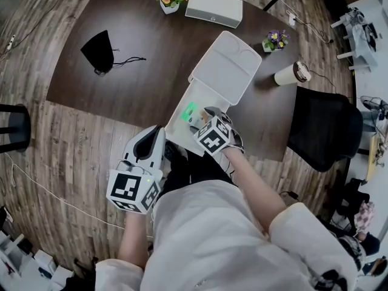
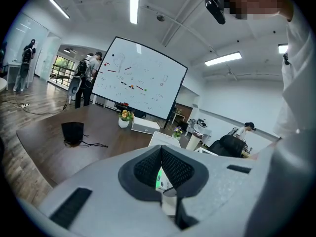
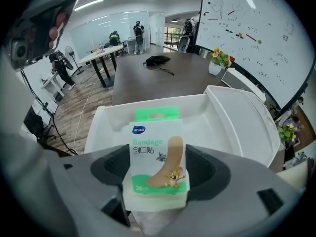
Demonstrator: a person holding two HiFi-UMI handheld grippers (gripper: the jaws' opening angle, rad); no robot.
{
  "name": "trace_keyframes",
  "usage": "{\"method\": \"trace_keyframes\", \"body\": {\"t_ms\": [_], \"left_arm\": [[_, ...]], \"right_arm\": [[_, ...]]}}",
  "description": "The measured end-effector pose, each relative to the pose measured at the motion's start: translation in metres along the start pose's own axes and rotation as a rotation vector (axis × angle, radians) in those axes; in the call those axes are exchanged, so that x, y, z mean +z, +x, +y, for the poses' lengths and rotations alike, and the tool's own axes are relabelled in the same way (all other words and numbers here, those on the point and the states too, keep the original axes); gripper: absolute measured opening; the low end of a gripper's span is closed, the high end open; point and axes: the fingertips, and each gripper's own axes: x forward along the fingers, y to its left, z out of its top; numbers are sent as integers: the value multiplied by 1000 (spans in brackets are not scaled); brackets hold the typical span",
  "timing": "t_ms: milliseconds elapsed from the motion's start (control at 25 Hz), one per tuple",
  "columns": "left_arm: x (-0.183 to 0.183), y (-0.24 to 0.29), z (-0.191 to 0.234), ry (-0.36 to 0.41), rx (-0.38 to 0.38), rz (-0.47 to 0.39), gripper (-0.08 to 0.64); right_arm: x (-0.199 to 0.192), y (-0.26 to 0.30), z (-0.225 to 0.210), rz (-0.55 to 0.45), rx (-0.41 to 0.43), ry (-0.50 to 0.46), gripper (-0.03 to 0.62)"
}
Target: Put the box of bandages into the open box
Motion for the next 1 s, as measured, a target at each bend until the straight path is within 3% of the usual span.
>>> {"method": "trace_keyframes", "body": {"t_ms": [1000], "left_arm": [[-2, -7, 2, 22, 13, 13, 5]], "right_arm": [[-6, 20, 5, 79, -6, -49, 357]]}}
